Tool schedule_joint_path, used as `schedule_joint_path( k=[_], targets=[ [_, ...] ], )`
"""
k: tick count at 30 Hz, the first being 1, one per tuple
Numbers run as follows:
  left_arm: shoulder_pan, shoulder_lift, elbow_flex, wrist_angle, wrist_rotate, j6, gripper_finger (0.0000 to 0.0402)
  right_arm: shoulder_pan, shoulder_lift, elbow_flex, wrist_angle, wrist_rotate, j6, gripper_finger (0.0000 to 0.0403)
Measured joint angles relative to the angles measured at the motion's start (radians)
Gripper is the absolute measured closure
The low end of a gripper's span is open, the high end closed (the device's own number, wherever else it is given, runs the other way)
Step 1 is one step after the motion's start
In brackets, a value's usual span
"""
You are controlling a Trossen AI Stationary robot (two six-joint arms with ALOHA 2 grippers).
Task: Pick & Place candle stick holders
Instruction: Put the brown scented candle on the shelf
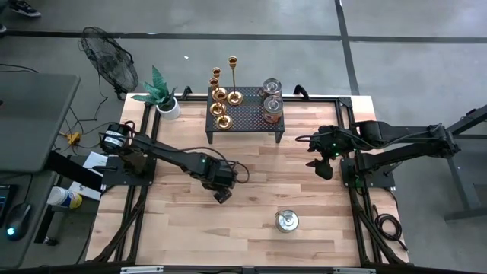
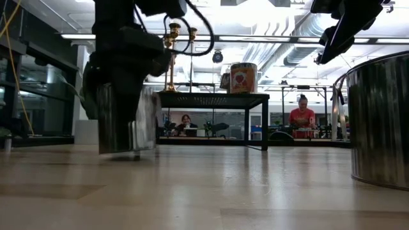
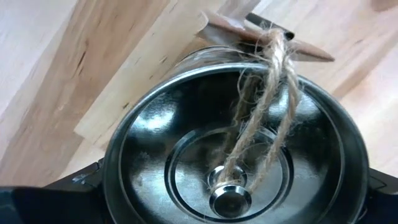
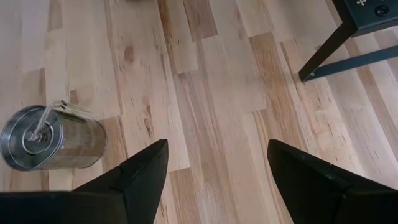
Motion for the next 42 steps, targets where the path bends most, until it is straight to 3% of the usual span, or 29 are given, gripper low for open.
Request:
schedule_joint_path(
  k=[21,31,42],
  targets=[
    [0.033,-0.001,0.188,-0.017,-0.07,0.058,0.0058,0.0,0.0,0.0,0.037,0.0,0.0,0.0135],
    [0.065,-0.001,0.274,-0.011,-0.085,0.18,0.0058,0.015,0.018,0.0,0.257,-0.041,-0.079,0.0135],
    [0.079,-0.001,0.305,-0.011,-0.1,0.219,0.0058,0.072,0.19,0.0,0.489,-0.055,-0.242,0.0134]
  ],
)
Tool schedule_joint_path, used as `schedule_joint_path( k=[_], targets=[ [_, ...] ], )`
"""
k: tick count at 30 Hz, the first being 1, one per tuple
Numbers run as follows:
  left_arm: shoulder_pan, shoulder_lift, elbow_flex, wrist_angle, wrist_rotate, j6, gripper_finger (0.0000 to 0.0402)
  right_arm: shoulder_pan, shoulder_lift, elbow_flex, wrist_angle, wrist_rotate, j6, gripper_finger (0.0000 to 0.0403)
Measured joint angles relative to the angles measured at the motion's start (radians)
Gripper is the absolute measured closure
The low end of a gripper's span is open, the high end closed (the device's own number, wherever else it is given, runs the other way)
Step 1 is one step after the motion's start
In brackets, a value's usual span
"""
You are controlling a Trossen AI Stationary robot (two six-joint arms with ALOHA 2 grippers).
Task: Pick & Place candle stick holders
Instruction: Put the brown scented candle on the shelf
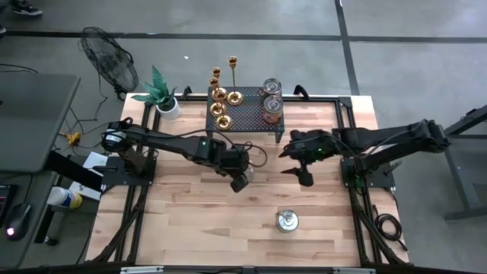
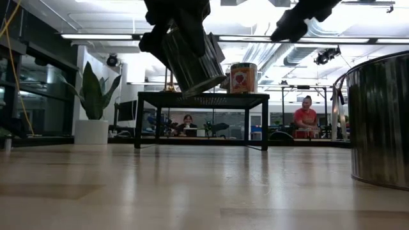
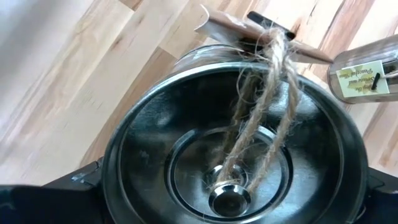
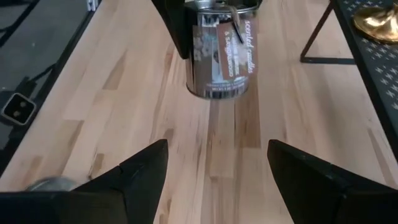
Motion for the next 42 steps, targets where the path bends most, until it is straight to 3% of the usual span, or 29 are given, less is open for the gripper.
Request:
schedule_joint_path(
  k=[6,17,27,42],
  targets=[
    [0.0,0.0,0.0,0.0,0.0,0.0,0.0058,0.002,0.09,0.0,0.087,-0.001,-0.004,0.0118],
    [0.0,0.0,0.0,0.003,0.012,0.003,0.0058,0.002,0.249,0.0,0.37,0.023,-0.003,0.0009],
    [0.0,0.0,0.0,0.005,0.012,0.008,0.0058,-0.012,0.403,0.0,0.507,-0.014,-0.003,0.0003],
    [0.0,0.001,-0.001,0.052,0.025,0.037,0.0058,-0.019,0.518,0.0,0.706,-0.096,0.002,0.0004]
  ],
)
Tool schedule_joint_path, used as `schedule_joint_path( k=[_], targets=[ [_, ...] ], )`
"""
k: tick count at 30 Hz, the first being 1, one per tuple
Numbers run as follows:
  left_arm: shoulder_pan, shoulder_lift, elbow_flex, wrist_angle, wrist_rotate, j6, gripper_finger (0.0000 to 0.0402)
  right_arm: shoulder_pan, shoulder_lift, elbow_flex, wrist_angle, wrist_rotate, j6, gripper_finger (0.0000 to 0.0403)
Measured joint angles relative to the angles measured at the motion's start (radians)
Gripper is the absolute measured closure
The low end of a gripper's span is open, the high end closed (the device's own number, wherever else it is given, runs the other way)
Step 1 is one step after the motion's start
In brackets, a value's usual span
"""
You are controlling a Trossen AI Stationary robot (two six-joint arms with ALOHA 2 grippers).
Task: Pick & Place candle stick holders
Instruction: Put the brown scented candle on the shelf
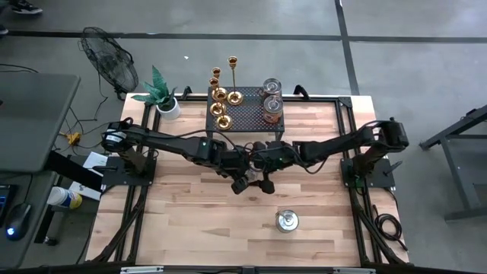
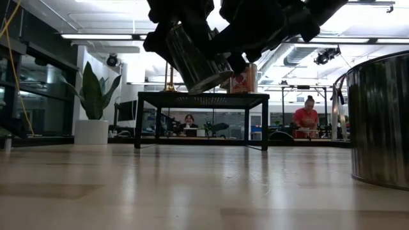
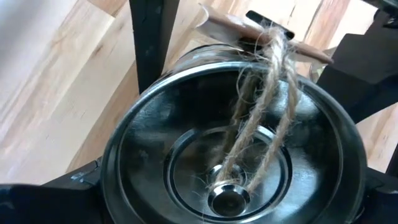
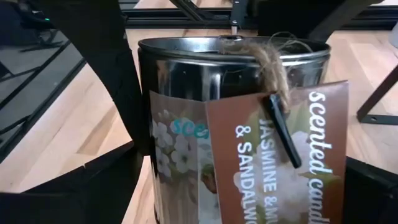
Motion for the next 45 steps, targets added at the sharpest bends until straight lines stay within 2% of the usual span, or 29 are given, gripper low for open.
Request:
schedule_joint_path(
  k=[15,22,32,39,45],
  targets=[
    [0.0,0.0,-0.001,0.072,-0.004,0.016,0.0058,0.0,0.005,0.0,0.011,-0.074,-0.005,0.0006],
    [0.007,0.0,0.0,0.156,-0.008,0.023,0.0058,0.0,0.005,0.0,0.003,-0.097,-0.002,0.0008],
    [0.007,0.0,0.001,0.13,0.009,0.018,0.0061,0.001,0.005,0.001,-0.016,-0.095,-0.005,0.0056],
    [0.007,0.0,0.002,0.124,0.026,0.017,0.0063,0.001,0.003,0.001,-0.024,-0.094,0.004,0.0059],
    [0.007,0.0,0.004,0.123,0.034,0.039,0.0028,0.001,-0.019,0.001,-0.056,-0.07,0.007,0.006]
  ],
)
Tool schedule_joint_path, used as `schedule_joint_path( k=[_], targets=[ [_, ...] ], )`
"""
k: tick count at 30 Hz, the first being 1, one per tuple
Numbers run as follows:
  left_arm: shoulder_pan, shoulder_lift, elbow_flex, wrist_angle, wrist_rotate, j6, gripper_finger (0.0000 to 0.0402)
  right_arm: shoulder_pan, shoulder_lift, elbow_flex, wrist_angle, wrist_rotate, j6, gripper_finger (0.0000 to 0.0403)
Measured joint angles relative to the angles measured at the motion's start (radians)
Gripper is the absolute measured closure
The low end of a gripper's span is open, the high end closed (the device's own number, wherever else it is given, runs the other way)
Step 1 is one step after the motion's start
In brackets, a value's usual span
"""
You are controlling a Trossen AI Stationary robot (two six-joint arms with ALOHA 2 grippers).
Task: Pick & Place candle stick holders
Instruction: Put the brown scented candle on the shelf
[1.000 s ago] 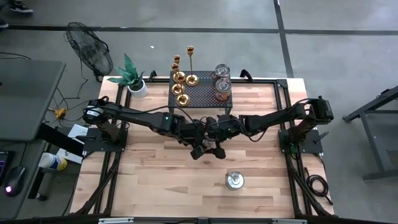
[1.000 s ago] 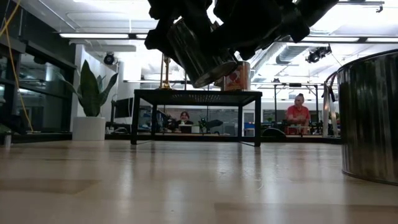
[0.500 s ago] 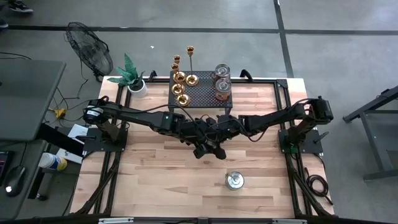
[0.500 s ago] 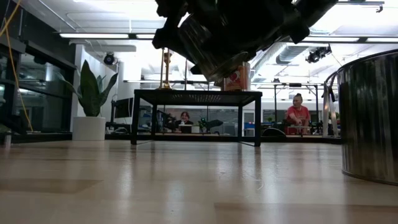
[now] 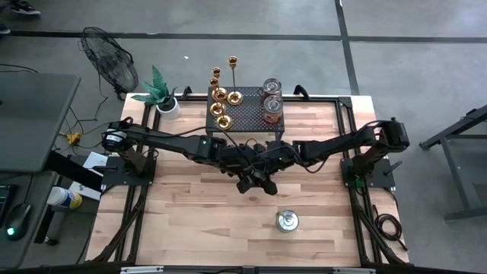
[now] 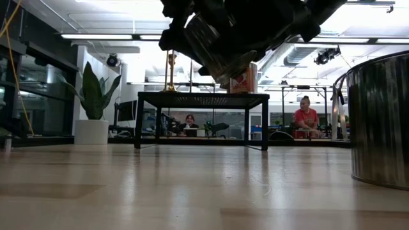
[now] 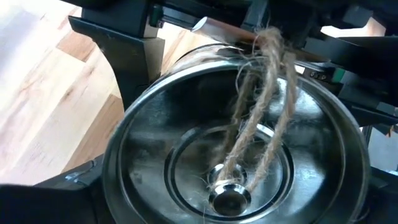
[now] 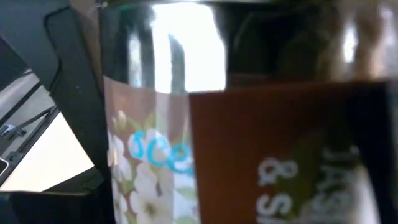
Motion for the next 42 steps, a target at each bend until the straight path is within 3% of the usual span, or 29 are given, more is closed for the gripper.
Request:
schedule_joint_path(
  k=[8,10,21,27,36,42],
  targets=[
    [0.001,-0.003,0.0,-0.021,0.024,-0.004,0.0024,0.0,-0.015,0.0,-0.05,0.055,0.033,0.0063],
    [-0.001,-0.023,-0.004,-0.092,0.048,0.002,0.0027,0.001,-0.016,-0.004,-0.086,0.068,0.025,0.0065],
    [-0.002,-0.127,-0.002,-0.298,-0.052,-0.024,0.0028,0.0,-0.017,-0.003,-0.082,0.133,0.014,0.0065],
    [-0.01,-0.179,-0.002,-0.385,-0.152,-0.055,0.0028,0.0,-0.017,-0.003,-0.007,0.271,0.014,0.0065],
    [-0.008,-0.208,-0.002,-0.433,-0.245,-0.053,0.0028,-0.004,-0.017,-0.002,0.134,0.6,-0.037,0.0066],
    [-0.008,-0.208,-0.002,-0.441,-0.248,-0.047,0.0027,-0.055,0.01,0.0,0.227,0.642,-0.031,0.0066]
  ],
)
